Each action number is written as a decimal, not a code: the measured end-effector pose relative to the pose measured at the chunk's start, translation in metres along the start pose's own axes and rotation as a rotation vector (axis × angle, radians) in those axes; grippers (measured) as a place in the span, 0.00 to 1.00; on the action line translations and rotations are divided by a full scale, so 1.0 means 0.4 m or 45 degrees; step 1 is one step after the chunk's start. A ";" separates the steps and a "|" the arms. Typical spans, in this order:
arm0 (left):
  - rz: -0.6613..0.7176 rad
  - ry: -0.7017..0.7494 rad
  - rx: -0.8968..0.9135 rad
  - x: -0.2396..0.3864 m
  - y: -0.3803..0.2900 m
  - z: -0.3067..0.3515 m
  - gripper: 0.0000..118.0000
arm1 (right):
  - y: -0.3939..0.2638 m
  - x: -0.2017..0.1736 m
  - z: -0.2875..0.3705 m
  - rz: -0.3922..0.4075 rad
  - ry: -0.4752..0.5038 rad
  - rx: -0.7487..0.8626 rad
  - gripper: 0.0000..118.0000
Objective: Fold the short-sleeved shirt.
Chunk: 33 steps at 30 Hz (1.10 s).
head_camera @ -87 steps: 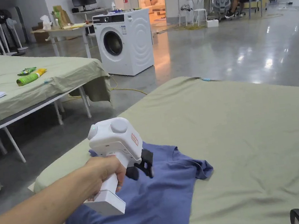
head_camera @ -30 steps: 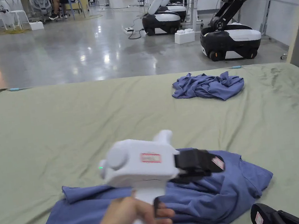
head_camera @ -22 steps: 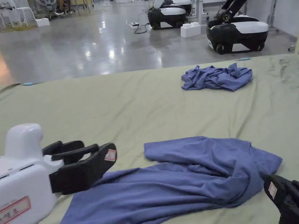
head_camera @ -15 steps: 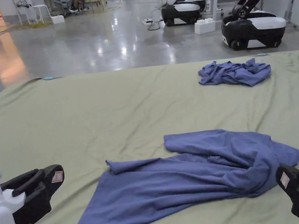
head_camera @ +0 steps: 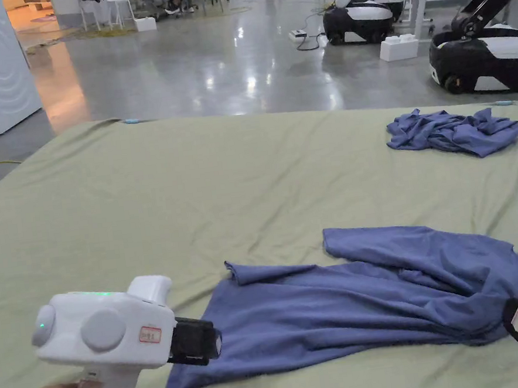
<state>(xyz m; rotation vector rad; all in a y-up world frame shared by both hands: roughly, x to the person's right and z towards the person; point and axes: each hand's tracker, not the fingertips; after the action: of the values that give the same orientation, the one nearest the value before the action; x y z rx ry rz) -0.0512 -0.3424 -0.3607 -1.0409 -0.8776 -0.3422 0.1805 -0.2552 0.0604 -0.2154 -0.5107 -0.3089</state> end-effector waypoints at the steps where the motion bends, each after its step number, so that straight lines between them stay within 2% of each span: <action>1: -0.061 0.024 -0.029 0.002 -0.003 -0.024 0.87 | -0.002 -0.004 0.001 0.005 0.000 -0.006 0.02; 2: -0.102 0.007 -0.066 0.002 -0.004 -0.039 0.83 | -0.005 -0.005 0.001 0.012 0.001 -0.011 0.02; 3: -0.090 0.001 -0.098 0.002 -0.006 -0.049 0.83 | -0.007 -0.004 -0.001 0.022 -0.001 -0.021 0.02; 6: 0.010 -0.083 -0.156 -0.011 -0.012 -0.070 0.74 | -0.016 0.003 -0.010 0.023 -0.015 -0.035 0.02; 8: -0.019 -0.002 -0.132 -0.004 -0.017 -0.074 0.66 | -0.018 0.011 -0.018 -0.002 -0.016 -0.046 0.02; 9: -0.097 0.035 -0.141 0.004 -0.017 -0.068 0.61 | -0.019 0.017 -0.024 -0.013 -0.015 -0.050 0.02; 10: -0.148 0.033 -0.113 0.012 -0.020 -0.057 0.53 | -0.020 0.023 -0.028 -0.017 -0.015 -0.053 0.02; 11: -0.144 0.000 -0.069 0.012 -0.022 -0.045 0.22 | -0.021 0.027 -0.032 -0.015 -0.022 -0.056 0.02; 12: -0.104 -0.040 -0.023 0.013 -0.024 -0.034 0.05 | -0.021 0.033 -0.038 -0.006 -0.036 -0.061 0.02; 13: -0.046 -0.086 0.018 0.011 -0.028 -0.021 0.05 | -0.020 0.045 -0.049 0.000 -0.051 -0.074 0.02; 18: -0.041 -0.158 0.014 0.028 -0.036 -0.007 0.05 | 0.022 0.122 -0.115 0.002 -0.091 -0.114 0.02; 20: -0.045 -0.182 0.028 0.048 -0.043 0.008 0.05 | 0.067 0.185 -0.181 0.002 -0.089 -0.138 0.02; 21: -0.043 -0.187 0.034 0.054 -0.044 0.014 0.05 | 0.093 0.216 -0.229 0.017 -0.101 -0.181 0.09; 23: -0.036 -0.211 0.048 0.060 -0.046 0.022 0.05 | 0.158 0.302 -0.367 0.015 -0.208 -0.334 0.61; 24: -0.026 -0.220 0.060 0.064 -0.043 0.028 0.05 | 0.176 0.344 -0.436 -0.003 -0.225 -0.396 0.79; 29: -0.007 -0.213 0.094 0.080 -0.039 0.049 0.05 | 0.197 0.561 -0.821 -0.087 -0.494 -0.698 0.79; 32: 0.031 -0.233 0.095 0.079 -0.034 0.048 0.05 | 0.167 0.630 -0.952 -0.201 -0.476 -0.852 0.64; 33: 0.042 -0.230 0.098 0.078 -0.033 0.048 0.05 | 0.146 0.633 -0.975 -0.223 -0.457 -0.881 0.64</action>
<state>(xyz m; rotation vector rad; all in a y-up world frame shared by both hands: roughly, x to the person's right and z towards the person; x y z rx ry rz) -0.0490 -0.3277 -0.3248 -1.0246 -1.0264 -0.1871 0.5837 -0.3685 -0.1499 -0.9125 -0.7670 -0.6197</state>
